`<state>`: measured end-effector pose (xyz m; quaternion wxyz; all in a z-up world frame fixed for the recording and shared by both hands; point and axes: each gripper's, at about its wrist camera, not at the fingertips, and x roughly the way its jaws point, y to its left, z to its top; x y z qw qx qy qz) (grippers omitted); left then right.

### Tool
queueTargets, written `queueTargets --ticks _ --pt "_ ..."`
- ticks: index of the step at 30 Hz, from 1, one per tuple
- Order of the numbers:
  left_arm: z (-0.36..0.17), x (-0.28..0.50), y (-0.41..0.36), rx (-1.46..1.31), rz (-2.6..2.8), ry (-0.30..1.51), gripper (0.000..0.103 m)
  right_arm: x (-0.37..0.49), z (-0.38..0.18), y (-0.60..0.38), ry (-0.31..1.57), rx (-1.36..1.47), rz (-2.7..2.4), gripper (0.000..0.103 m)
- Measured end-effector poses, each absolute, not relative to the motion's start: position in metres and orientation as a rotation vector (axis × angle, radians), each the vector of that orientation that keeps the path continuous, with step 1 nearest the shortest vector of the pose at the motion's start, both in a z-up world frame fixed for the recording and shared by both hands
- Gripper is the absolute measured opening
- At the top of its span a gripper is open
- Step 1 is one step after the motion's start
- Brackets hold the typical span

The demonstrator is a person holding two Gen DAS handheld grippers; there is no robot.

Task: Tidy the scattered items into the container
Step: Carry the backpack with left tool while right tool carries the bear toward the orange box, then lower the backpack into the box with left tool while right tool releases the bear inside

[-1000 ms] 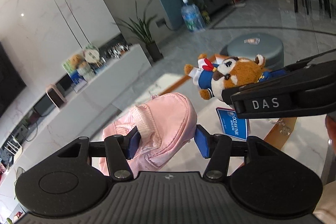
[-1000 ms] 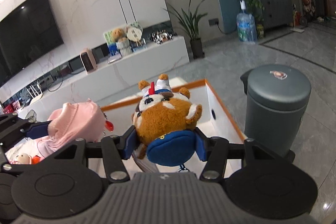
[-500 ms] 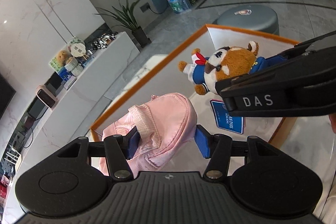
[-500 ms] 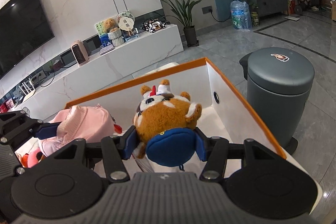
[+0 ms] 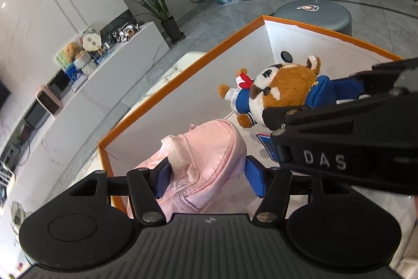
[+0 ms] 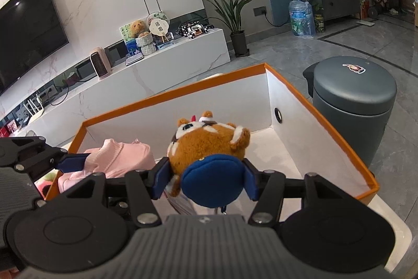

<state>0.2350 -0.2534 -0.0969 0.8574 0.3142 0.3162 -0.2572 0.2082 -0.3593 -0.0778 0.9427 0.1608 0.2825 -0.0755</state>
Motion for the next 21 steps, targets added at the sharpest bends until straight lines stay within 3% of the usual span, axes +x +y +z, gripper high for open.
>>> queueTargets --ticks 10,21 --pt "-0.093 0.229 -0.252 0.693 -0.501 0.577 0.082 0.213 -0.081 -0.355 0.584 0.306 -0.144 0.060" --pt "-0.086 0.232 -0.238 0.611 -0.387 0.585 0.083 0.218 -0.083 -0.352 0.597 0.299 -0.118 0.060"
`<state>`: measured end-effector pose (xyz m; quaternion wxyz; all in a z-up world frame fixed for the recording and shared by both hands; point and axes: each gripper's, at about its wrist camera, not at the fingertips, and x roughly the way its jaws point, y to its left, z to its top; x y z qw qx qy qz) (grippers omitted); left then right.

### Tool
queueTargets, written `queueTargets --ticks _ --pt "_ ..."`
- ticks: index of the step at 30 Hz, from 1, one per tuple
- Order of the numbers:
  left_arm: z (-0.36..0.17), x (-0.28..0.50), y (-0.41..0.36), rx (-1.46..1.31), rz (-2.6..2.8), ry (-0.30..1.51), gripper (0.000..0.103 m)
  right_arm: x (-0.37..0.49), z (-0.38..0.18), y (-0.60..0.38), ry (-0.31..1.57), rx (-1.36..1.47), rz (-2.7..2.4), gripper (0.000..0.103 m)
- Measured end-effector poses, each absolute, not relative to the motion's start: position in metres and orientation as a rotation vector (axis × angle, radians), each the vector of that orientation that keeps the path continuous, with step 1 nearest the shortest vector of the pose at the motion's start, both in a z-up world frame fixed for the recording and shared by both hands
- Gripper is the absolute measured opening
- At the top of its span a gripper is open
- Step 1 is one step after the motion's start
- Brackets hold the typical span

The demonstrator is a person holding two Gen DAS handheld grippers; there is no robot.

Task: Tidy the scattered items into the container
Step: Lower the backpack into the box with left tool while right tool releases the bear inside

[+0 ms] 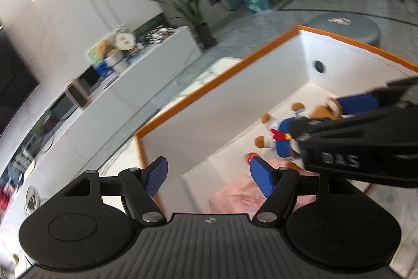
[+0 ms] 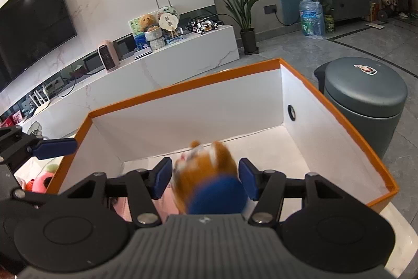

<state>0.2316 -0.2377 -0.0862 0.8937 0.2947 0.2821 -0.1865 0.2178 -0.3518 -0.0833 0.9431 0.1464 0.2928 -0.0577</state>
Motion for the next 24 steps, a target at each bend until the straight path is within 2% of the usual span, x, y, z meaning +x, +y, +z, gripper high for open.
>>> queueTargets --ticks 11,24 --pt "-0.089 0.231 -0.227 0.609 -0.347 0.582 0.083 0.225 -0.086 -0.345 0.622 0.259 -0.121 0.060" --pt "-0.095 0.231 -0.221 0.620 -0.336 0.596 0.083 0.229 -0.090 -0.340 0.650 0.215 -0.123 0.074"
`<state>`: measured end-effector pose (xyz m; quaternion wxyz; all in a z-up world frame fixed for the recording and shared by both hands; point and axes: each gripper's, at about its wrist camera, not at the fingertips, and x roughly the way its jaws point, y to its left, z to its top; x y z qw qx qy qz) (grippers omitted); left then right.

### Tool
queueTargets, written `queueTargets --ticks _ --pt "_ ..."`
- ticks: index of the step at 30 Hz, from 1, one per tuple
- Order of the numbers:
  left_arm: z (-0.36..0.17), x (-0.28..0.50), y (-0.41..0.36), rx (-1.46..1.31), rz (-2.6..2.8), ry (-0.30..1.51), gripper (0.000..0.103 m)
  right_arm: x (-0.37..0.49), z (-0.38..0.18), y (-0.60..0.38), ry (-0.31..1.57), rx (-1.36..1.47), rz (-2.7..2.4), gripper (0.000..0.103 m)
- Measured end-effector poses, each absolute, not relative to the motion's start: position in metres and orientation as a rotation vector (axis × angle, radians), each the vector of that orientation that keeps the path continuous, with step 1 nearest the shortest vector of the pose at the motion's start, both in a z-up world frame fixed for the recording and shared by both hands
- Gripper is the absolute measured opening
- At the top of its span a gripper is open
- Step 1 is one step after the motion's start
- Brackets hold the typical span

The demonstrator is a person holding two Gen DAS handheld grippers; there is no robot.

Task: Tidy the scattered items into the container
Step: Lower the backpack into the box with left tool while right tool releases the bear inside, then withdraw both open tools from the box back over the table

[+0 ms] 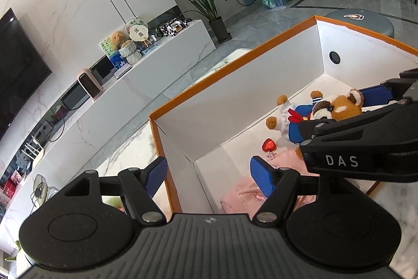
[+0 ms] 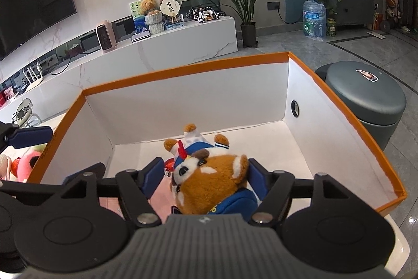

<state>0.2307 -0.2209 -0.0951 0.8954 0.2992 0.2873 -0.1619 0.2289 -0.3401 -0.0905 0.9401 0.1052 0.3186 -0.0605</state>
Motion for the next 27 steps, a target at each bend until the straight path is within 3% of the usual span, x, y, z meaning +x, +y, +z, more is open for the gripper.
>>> queueTargets --ticks 15,27 --pt "-0.085 0.226 -0.209 0.612 -0.324 0.586 0.083 0.227 -0.089 -0.338 0.625 0.236 -0.107 0.093" --pt "-0.048 0.200 -0.175 0.577 -0.270 0.537 0.083 0.211 -0.077 -0.335 0.541 0.260 -0.185 0.094"
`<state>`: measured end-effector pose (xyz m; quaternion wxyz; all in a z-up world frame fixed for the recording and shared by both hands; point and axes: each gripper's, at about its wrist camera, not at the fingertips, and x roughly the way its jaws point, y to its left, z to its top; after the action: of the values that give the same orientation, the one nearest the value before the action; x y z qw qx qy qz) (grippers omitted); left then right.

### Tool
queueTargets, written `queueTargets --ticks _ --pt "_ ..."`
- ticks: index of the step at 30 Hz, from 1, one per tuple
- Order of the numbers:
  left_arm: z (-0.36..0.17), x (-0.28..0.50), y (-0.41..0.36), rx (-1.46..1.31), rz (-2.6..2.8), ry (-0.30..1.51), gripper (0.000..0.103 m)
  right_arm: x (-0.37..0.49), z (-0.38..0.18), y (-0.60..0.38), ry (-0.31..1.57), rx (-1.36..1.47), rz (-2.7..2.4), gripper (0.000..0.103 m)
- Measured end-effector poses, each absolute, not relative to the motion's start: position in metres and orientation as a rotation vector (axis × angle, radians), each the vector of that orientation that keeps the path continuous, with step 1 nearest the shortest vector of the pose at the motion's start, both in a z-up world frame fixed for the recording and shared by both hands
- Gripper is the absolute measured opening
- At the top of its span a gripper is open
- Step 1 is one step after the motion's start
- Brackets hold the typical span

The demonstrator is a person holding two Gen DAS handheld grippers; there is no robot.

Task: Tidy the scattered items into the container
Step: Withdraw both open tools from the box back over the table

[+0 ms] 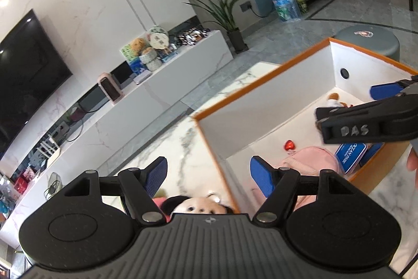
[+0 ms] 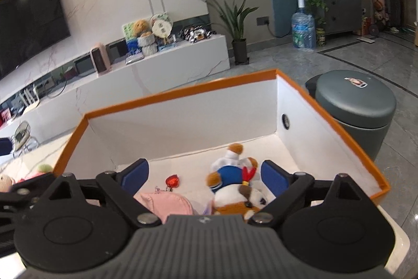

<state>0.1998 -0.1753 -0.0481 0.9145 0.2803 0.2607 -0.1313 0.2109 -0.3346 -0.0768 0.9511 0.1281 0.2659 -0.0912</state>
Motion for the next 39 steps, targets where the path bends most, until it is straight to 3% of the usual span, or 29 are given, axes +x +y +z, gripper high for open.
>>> queueTargets --ticks 16,39 --pt "-0.010 0.161 -0.110 0.448 -0.188 0.499 0.083 0.171 -0.052 -0.284 0.536 0.173 -0.150 0.094" --pt "0.011 0.112 0.032 0.191 -0.020 0.484 0.086 0.104 0.012 -0.140 0.414 -0.077 0.046 0.096"
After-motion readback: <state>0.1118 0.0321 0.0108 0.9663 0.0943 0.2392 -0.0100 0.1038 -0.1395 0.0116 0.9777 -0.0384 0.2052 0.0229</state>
